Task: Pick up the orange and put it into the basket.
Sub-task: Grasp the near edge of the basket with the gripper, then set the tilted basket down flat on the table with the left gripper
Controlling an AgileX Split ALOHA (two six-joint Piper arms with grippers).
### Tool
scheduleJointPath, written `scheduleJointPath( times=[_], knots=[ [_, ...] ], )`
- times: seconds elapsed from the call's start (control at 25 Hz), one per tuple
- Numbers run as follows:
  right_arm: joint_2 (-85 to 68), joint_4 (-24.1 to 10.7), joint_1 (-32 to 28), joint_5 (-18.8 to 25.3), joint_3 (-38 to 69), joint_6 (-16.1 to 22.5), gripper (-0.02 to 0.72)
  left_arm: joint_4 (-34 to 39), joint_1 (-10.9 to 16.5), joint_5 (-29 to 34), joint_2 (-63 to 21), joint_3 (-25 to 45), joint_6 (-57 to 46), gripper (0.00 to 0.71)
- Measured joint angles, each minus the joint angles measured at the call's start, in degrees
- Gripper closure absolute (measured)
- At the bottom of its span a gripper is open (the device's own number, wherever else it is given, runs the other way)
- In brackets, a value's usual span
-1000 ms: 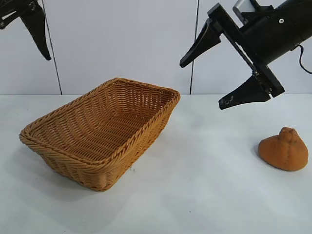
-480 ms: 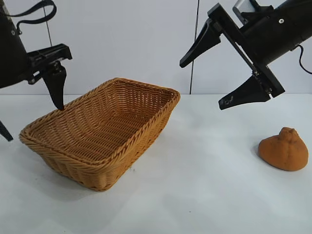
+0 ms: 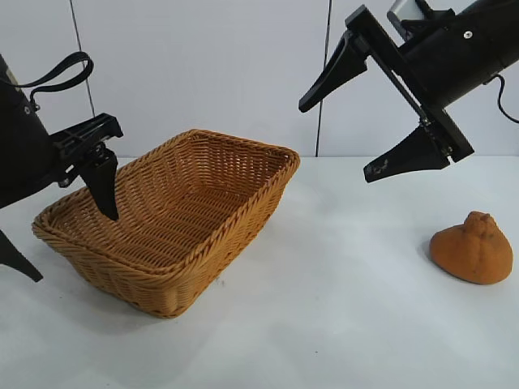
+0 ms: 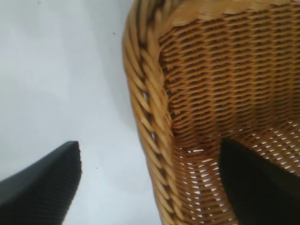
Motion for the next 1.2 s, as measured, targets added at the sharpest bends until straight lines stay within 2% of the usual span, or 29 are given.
scheduleJointPath(
  times=[0.16,0.24,0.28,0.36,0.44,0.52,0.64,0.8,1.0,1.08,1.2],
  knots=[
    [0.00,0.00,0.00,0.00,0.00,0.00,0.010,-2.43,0.00,-1.76,3.62,0.00,-0.11,0.133],
    [0.00,0.00,0.00,0.00,0.00,0.00,0.010,-2.80,0.00,-2.31,3.61,0.00,-0.11,0.155],
    [0.00,0.00,0.00,0.00,0.00,0.00,0.010,-2.86,0.00,-2.37,3.61,0.00,-0.11,0.193],
    [0.00,0.00,0.00,0.00,0.00,0.00,0.010,-2.86,0.00,-2.05,3.61,0.00,-0.11,0.319],
    [0.00,0.00,0.00,0.00,0.00,0.00,0.010,-2.86,0.00,-0.86,3.61,0.00,-0.11,0.525],
    [0.00,0.00,0.00,0.00,0.00,0.00,0.010,-3.47,0.07,-0.76,3.29,0.00,-1.09,0.621],
    [0.00,0.00,0.00,0.00,0.00,0.00,0.010,-3.48,0.36,-0.08,1.35,0.00,0.30,0.625],
    [0.00,0.00,0.00,0.00,0.00,0.00,0.010,-3.48,3.55,3.56,-0.68,-3.32,8.31,0.625],
    [0.00,0.00,0.00,0.00,0.00,0.00,0.010,-8.37,8.71,10.03,0.31,-12.21,27.23,0.625],
    [0.00,0.00,0.00,0.00,0.00,0.00,0.010,-10.62,9.83,13.93,2.42,-16.27,35.14,0.625],
    [0.00,0.00,0.00,0.00,0.00,0.00,0.010,-11.44,10.10,20.30,6.16,-21.95,44.62,0.625]
  ],
)
